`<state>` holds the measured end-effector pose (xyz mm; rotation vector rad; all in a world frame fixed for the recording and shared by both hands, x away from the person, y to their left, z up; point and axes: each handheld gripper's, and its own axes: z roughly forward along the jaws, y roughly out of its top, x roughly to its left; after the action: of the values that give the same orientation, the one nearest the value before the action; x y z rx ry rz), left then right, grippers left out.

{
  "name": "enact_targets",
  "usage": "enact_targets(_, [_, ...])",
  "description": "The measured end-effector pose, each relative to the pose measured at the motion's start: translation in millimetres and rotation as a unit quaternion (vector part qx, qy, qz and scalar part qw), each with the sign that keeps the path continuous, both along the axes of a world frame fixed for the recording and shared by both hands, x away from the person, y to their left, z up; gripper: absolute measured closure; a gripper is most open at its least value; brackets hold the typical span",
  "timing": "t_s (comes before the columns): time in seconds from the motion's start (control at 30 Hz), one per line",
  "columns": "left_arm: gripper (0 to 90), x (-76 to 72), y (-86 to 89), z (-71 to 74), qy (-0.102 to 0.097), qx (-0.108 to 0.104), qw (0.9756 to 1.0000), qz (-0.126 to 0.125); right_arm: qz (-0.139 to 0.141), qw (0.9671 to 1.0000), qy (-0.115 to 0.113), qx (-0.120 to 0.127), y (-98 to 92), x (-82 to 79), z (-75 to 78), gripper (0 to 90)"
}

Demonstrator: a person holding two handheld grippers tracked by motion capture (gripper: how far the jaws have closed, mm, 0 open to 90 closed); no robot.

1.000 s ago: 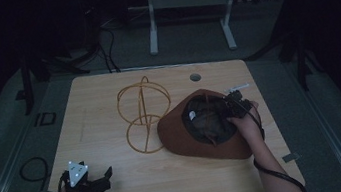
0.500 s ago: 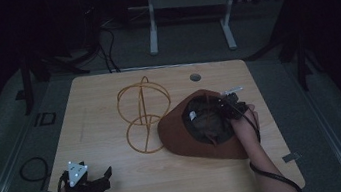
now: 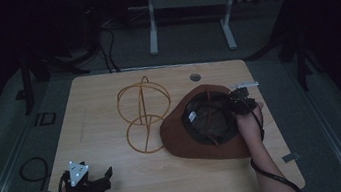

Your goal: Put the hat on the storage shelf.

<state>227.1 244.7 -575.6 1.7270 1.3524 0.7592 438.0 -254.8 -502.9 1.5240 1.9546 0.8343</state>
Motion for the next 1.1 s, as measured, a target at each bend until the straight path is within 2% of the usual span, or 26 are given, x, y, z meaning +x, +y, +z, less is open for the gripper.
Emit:
enact_targets(0.03, [3.4,-0.2,-0.1,0.2,0.000,0.000,1.0000,0.000,0.002,1.0000,-0.003,0.007,-0.9,-1.3,2.9,85.1])
enact_targets(0.07, [3.4,-0.4,-0.7,0.2,-0.001,0.002,1.0000,0.001,0.002,0.9993,-0.017,0.032,-3.9,-6.4,11.9,85.1])
enact_targets(0.1, [3.4,-0.4,-0.7,0.2,-0.001,0.002,1.0000,0.001,0.002,0.9993,-0.017,0.032,-3.9,-6.4,11.9,85.1])
enact_targets(0.13, [3.4,-0.4,-1.1,0.4,-0.002,0.000,1.0000,0.001,0.005,0.9987,-0.031,0.041,-5.5,-10.8,20.1,85.1])
enact_targets(0.23, [3.5,-0.8,-2.5,1.9,-0.004,0.003,1.0000,0.002,0.006,0.9974,-0.050,0.051,-8.4,-17.1,33.8,85.2])
enact_targets(0.3, [3.4,-0.8,-3.2,2.9,-0.003,0.003,1.0000,0.000,0.007,0.9968,-0.055,0.057,-9.8,-18.4,37.3,85.2])
enact_targets(0.33, [3.4,-0.8,-3.9,3.5,-0.003,-0.003,1.0000,-0.005,0.011,0.9956,-0.060,0.070,-13.4,-21.7,47.5,85.2])
enact_targets(0.37, [3.5,-0.8,-3.9,3.5,-0.003,-0.003,1.0000,-0.005,0.014,0.9949,-0.065,0.077,-14.7,-22.9,50.6,85.1])
enact_targets(0.43, [4.2,-1.2,-4.4,5.2,-0.002,-0.017,0.9998,-0.006,0.016,0.9938,-0.076,0.080,-17.8,-27.2,59.2,85.1])
enact_targets(0.5, [4.2,-1.8,-5.7,8.1,-0.004,-0.018,0.9998,-0.007,0.016,0.9933,-0.081,0.080,-19.2,-29.2,62.7,85.1])
enact_targets(0.57, [4.2,-1.7,-7.5,12.2,-0.002,-0.020,0.9997,-0.010,0.023,0.9921,-0.093,0.080,-22.3,-37.0,72.4,85.1])
enact_targets(0.63, [5.2,-3.3,-12.1,21.0,-0.010,-0.015,0.9997,-0.017,0.027,0.9913,-0.098,0.084,-24.6,-41.7,76.9,85.1])
enact_targets(0.67, [5.2,-3.3,-12.1,21.0,-0.010,-0.015,0.9997,-0.017,0.027,0.9909,-0.099,0.087,-25.6,-43.4,78.1,85.1])
enact_targets(0.8, [5.6,-7.2,-27.2,33.8,-0.024,-0.007,0.9985,-0.048,0.029,0.9892,-0.107,0.096,-30.5,-49.7,82.8,85.1])
enact_targets(0.87, [5.8,-7.7,-32.4,36.4,-0.027,-0.003,0.9982,-0.053,0.028,0.9888,-0.109,0.098,-31.7,-51.6,84.1,85.2])
enact_targets(0.93, [5.8,-5.8,-51.9,46.0,-0.029,0.003,0.9960,-0.084,0.025,0.9877,-0.116,0.101,-36.2,-58.1,86.6,85.2])
enact_targets(1.03, [5.8,-1.6,-67.7,51.4,-0.027,0.000,0.9941,-0.105,0.024,0.9874,-0.119,0.101,-40.3,-62.5,86.3,85.2])
enact_targets(1.1, [5.9,0.9,-79.4,54.7,-0.028,0.007,0.9925,-0.119,0.023,0.9874,-0.120,0.101,-43.1,-65.7,86.0,85.1])
